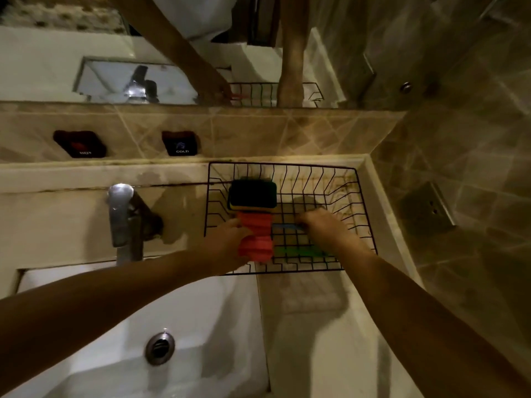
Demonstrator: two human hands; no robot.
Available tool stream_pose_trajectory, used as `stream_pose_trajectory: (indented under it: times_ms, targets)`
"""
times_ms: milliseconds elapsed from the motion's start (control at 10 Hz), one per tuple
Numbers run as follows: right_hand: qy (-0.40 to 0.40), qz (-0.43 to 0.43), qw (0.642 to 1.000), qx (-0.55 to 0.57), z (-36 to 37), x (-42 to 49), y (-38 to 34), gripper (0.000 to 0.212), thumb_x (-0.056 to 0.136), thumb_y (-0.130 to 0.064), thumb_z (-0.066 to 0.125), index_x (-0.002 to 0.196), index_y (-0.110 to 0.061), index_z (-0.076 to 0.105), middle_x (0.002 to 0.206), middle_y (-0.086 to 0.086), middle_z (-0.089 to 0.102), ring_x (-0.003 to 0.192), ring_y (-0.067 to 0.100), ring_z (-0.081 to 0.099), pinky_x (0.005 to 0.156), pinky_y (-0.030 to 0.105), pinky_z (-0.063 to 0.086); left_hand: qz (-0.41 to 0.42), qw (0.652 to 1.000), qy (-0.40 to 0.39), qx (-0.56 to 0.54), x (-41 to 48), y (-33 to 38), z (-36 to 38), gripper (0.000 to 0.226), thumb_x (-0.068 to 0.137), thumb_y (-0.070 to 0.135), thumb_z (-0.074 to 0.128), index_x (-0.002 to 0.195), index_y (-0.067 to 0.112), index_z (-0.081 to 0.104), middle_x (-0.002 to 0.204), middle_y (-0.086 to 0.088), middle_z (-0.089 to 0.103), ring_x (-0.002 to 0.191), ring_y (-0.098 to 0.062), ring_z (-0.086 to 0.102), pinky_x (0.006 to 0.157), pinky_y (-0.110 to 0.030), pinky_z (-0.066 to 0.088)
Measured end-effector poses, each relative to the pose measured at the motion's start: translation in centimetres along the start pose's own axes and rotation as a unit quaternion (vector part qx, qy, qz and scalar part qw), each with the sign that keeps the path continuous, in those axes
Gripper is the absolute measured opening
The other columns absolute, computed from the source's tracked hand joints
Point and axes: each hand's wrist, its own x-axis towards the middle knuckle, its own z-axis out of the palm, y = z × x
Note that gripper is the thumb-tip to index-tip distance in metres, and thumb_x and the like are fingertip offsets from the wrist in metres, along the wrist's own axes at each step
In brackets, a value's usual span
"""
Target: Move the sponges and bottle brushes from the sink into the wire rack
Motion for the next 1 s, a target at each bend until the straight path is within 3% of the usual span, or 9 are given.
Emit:
stream_pose_trajectory:
  times_ms: [100, 200, 300, 500, 600, 700, 800, 900, 1000]
  targets:
    - [0.009, -0.006, 1.0, 0.009, 1.1, 1.1, 0.0, 0.027, 0.096, -0.011, 0.05, 0.119, -0.021, 0.061, 0.11, 0.011, 0.065, 0.101, 0.03, 0.061, 0.079, 0.034, 0.049, -0.037, 0.997, 0.014, 0.064, 1.0, -0.1, 1.6, 0.05, 0.081, 0.04, 0.069, 0.122, 0.014, 0.056, 0.127, -0.011, 0.056, 0.114, -0.028, 0.054, 0.098, -0.041, 0.048]
    - [-0.019, 0.004, 1.0, 0.007, 1.5, 1.3, 0.2, 0.04, 0.095, -0.011, 0.049, 0.13, -0.028, 0.054, 0.12, 0.011, 0.059, 0.11, 0.031, 0.055, 0.087, 0.04, 0.052, -0.034, 0.99, 0.036, 0.132, 1.5, 0.1, 2.8, 0.048, 0.081, 0.039, 0.07, 0.121, 0.017, 0.056, 0.122, -0.007, 0.059, 0.108, -0.025, 0.057, 0.092, -0.037, 0.049]
    - [-0.016, 0.0, 0.999, 0.029, 1.7, 1.1, 0.4, 0.042, 0.093, -0.008, 0.05, 0.131, -0.026, 0.056, 0.12, 0.014, 0.059, 0.109, 0.033, 0.056, 0.091, 0.044, 0.052, -0.042, 0.985, 0.022, 0.164, 1.8, 0.2, 3.1, 0.047, 0.081, 0.035, 0.069, 0.122, 0.017, 0.055, 0.123, -0.008, 0.055, 0.106, -0.028, 0.058, 0.09, -0.041, 0.051]
    - [0.056, -0.005, 0.995, 0.081, 1.4, 0.1, -0.1, 0.031, 0.093, -0.01, 0.055, 0.122, -0.018, 0.063, 0.112, 0.015, 0.066, 0.103, 0.035, 0.061, 0.082, 0.042, 0.056, -0.029, 0.985, 0.011, 0.171, 2.2, -0.3, 2.4, 0.045, 0.082, 0.04, 0.068, 0.118, 0.015, 0.058, 0.121, -0.009, 0.053, 0.097, -0.027, 0.062, 0.084, -0.043, 0.055]
    - [0.078, 0.004, 0.994, 0.076, 1.0, -0.7, -0.4, 0.031, 0.091, -0.01, 0.057, 0.121, -0.016, 0.062, 0.114, 0.017, 0.065, 0.106, 0.036, 0.059, 0.084, 0.044, 0.056, -0.018, 0.991, -0.007, 0.134, 2.0, -0.5, 1.7, 0.03, 0.086, 0.031, 0.065, 0.11, 0.013, 0.061, 0.11, -0.007, 0.063, 0.088, -0.02, 0.064, 0.079, -0.036, 0.056]
    - [0.09, 0.023, 0.993, 0.078, 0.4, -1.7, -1.0, 0.021, 0.092, -0.014, 0.054, 0.112, -0.016, 0.062, 0.11, 0.014, 0.062, 0.109, 0.034, 0.052, 0.084, 0.044, 0.052, 0.001, 0.991, 0.01, 0.133, 1.5, 0.2, 0.9, 0.033, 0.087, 0.037, 0.063, 0.112, 0.015, 0.062, 0.097, 0.0, 0.067, 0.076, -0.015, 0.063, 0.071, -0.025, 0.05]
    - [0.174, 0.028, 0.976, 0.126, -0.4, -3.2, -2.3, 0.011, 0.09, -0.012, 0.052, 0.093, -0.014, 0.062, 0.096, 0.013, 0.062, 0.099, 0.034, 0.052, 0.076, 0.04, 0.048, 0.033, 0.996, 0.016, 0.085, 0.9, 0.9, 0.0, 0.038, 0.085, 0.041, 0.062, 0.114, 0.016, 0.061, 0.097, 0.004, 0.067, 0.079, -0.011, 0.062, 0.076, -0.025, 0.049]
    - [0.234, 0.016, 0.958, 0.165, -0.7, -5.1, -3.9, 0.011, 0.09, -0.012, 0.053, 0.093, -0.013, 0.064, 0.093, 0.014, 0.065, 0.092, 0.034, 0.057, 0.073, 0.041, 0.051, 0.049, 0.996, 0.002, 0.078, 0.1, 1.3, -1.1, 0.031, 0.088, 0.031, 0.063, 0.115, 0.017, 0.061, 0.104, -0.002, 0.068, 0.088, -0.013, 0.064, 0.082, -0.027, 0.052]
    - [0.257, 0.049, 0.948, 0.182, -0.4, -7.1, -5.1, 0.014, 0.089, -0.014, 0.057, 0.098, -0.011, 0.067, 0.097, 0.016, 0.068, 0.089, 0.033, 0.061, 0.071, 0.04, 0.054, 0.021, 0.993, -0.007, 0.112, -0.6, 2.2, -1.9, 0.022, 0.085, 0.021, 0.063, 0.101, 0.007, 0.064, 0.094, -0.012, 0.068, 0.083, -0.024, 0.064, 0.07, -0.025, 0.049]
